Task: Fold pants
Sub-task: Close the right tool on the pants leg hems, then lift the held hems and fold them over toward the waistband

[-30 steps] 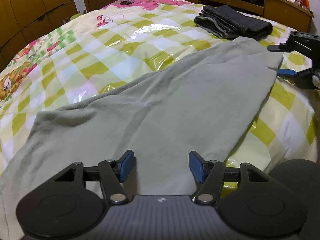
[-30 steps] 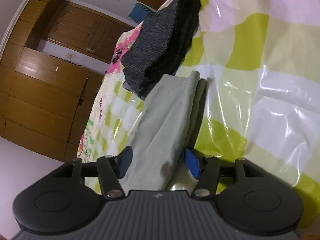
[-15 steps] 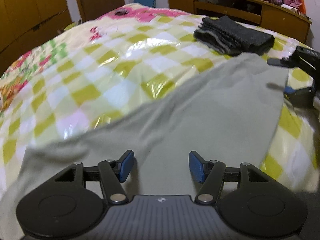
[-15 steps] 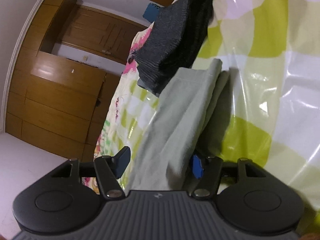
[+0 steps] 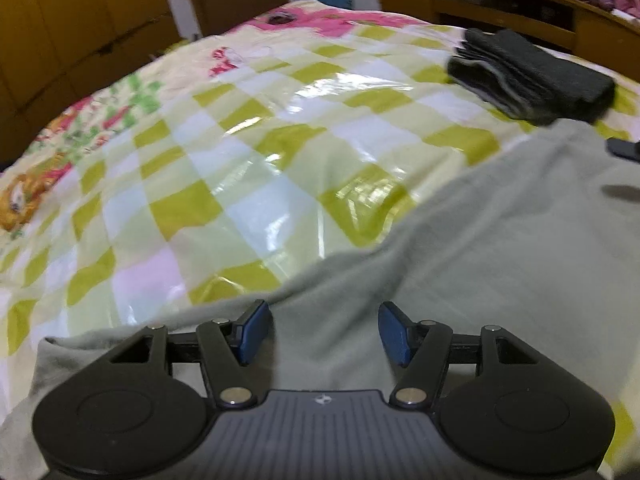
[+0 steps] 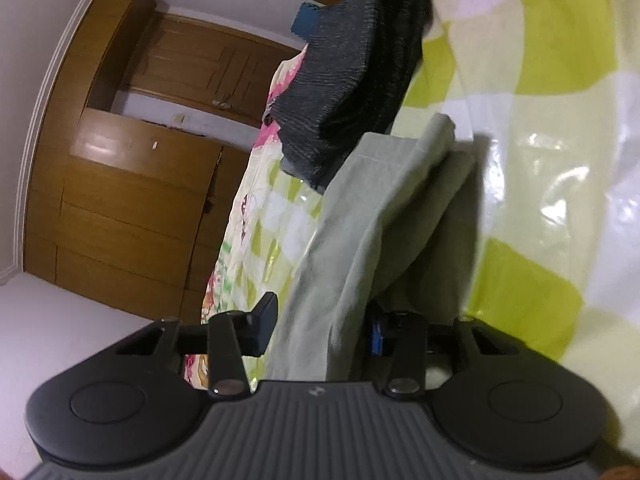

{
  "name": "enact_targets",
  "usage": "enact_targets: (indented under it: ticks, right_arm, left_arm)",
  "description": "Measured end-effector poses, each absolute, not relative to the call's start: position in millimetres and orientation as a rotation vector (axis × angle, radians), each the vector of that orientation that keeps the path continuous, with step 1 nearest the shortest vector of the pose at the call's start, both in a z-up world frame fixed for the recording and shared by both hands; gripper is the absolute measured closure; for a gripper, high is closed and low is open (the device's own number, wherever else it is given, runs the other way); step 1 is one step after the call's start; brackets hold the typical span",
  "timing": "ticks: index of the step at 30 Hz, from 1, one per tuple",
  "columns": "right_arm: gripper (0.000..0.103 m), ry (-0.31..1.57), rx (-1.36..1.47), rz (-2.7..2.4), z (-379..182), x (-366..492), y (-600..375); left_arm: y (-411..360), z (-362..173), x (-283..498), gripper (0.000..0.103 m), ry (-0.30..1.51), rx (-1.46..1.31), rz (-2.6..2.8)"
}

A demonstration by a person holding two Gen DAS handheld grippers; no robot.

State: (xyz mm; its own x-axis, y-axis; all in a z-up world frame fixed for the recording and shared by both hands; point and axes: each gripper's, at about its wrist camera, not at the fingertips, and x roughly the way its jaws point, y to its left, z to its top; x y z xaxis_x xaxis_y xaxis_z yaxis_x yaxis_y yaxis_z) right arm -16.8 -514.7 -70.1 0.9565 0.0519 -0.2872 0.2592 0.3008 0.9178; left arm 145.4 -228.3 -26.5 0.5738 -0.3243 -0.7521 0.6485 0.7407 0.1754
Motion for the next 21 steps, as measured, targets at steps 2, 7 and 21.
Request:
enact_targets:
  ticks: [2,7,21]
  right_arm:
    - [0.056,0.273,1.266,-0.129,-65,-16,-513]
    - [0.090,0.320,1.201,-0.127,-45,-19,-505]
    - [0.084,0.363,1.232,-0.167,-65,-10,-503]
  left_arm:
    - [-233,-30,149,0.027,0.738,0.469,-0.553]
    - [-236,-35,156,0.017,0.699,0.489,-0.514]
    - [-185,5,139,0.020,0.636,0.397,-0.520]
